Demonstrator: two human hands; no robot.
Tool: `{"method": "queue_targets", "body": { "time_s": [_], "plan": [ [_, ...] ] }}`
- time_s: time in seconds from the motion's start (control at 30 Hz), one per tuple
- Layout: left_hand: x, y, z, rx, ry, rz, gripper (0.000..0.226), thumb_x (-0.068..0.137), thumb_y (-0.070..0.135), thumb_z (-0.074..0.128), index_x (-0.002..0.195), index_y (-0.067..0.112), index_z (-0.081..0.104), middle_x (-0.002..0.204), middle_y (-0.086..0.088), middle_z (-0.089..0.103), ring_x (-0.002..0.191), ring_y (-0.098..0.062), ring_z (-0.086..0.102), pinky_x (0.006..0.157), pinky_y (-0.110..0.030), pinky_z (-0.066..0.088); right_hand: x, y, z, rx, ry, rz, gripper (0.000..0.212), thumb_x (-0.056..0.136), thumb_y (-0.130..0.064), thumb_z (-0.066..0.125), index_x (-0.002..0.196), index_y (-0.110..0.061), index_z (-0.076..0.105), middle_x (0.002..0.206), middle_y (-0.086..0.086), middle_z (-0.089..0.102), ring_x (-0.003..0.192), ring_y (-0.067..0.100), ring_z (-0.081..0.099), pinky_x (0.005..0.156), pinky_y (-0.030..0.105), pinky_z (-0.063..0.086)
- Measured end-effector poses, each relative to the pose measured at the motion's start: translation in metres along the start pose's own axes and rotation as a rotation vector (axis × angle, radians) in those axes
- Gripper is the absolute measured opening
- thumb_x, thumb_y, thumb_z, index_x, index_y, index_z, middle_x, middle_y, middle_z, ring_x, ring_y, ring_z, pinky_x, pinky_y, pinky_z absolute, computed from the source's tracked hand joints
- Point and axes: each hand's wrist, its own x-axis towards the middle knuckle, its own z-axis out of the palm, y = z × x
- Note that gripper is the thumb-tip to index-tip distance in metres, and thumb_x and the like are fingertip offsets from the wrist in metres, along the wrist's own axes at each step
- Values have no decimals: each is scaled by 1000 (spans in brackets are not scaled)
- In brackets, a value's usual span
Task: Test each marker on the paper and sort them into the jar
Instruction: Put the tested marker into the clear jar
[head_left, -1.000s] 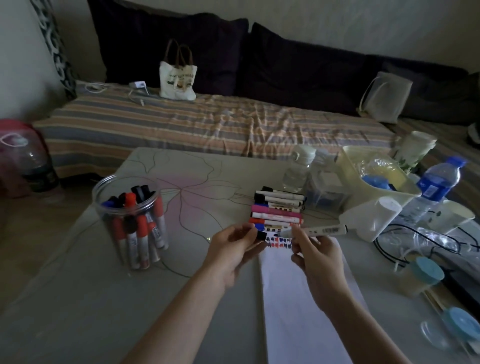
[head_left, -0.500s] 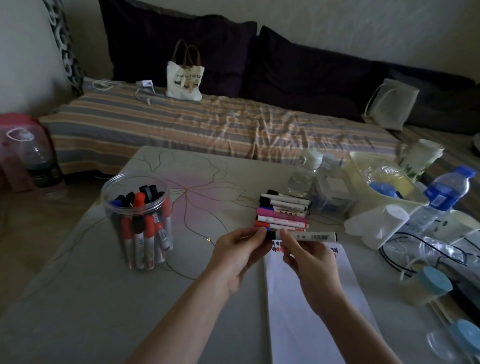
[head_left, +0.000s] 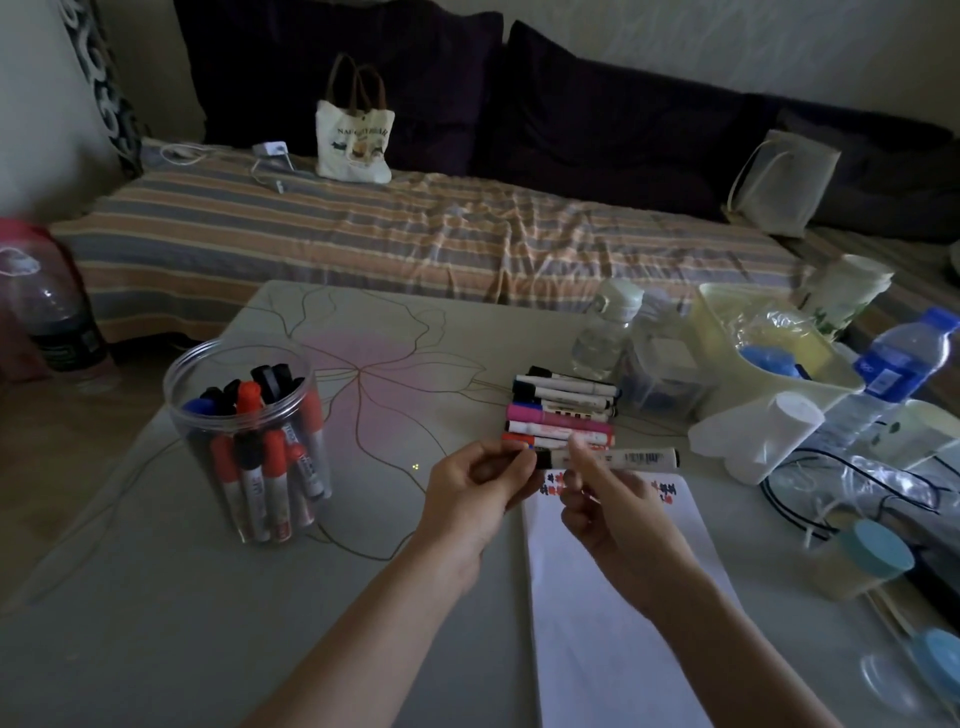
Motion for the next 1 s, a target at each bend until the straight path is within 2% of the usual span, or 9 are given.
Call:
{"method": "queue_targets", "body": {
  "time_s": [0.13,0.23,0.33,0.4,0.53,0.6,0.7,0.9,1.0],
  "plan": [
    [9,8,-4,-103,60,-10,12,86,-3,66,98,1,67,92,-15,73,77,-19,70,58,-14,55,3,-20,-27,-127,69,-60,54,75,-54,64,110,-13,66,83,6,65,70,16,60,69,29,53],
    [15,4,-9,-1,102,38,12,85,-2,68,96,4,68,88,-11,73,77,-19,69,46,-8,43,8,-21,-53,-662,116,-354,47,81,-54,55,118,-26,61,99,-2,69,84,7,69,76,26,59],
    [20,-5,-9,83,83,65,13,83,-5,69,90,5,69,88,-12,73,79,-19,70,70,-19,57,15,-8,-62,-1141,-11,-601,42,82,-54,50,117,-32,60,103,-19,64,90,-1,65,77,19,56],
    [23,-10,-9,113,84,67,13,82,-4,70,88,7,70,87,-11,74,79,-18,71,79,-24,57,21,5,-60,-1246,-56,-738,29,88,-40,56,111,-26,66,103,-18,63,91,1,64,78,19,55],
    [35,-15,-12,272,129,98,25,83,10,74,104,19,66,102,2,71,94,-13,67,88,-29,54,46,12,-57,-1301,58,-863,21,86,-18,67,107,-16,69,100,-11,63,88,6,63,80,21,53],
    [40,-16,-17,350,158,77,30,84,15,73,110,24,61,108,10,65,100,-11,63,88,-29,53,77,4,-65,-1300,179,-853,20,87,-16,68,106,-13,71,99,-2,67,88,15,65,80,34,56],
    [46,-16,-26,408,185,31,25,85,13,69,105,26,61,108,8,66,93,-14,64,75,-26,50,129,-12,-75,-1336,325,-660,20,87,-24,69,107,-21,73,103,4,71,93,27,65,82,49,55],
    [54,-12,-41,456,226,10,22,87,9,60,103,25,61,105,5,66,71,-8,58,45,-10,41,166,-10,-65,-1442,323,-401,24,91,-32,65,114,-31,69,123,5,61,114,34,51,99,58,38],
    [51,-12,-43,576,163,81,21,87,11,59,102,26,62,105,9,65,74,1,58,51,-5,42,147,-7,-50,-1438,267,-398,34,93,-31,62,128,-31,61,136,9,49,124,36,41,103,58,34]
  ]
}}
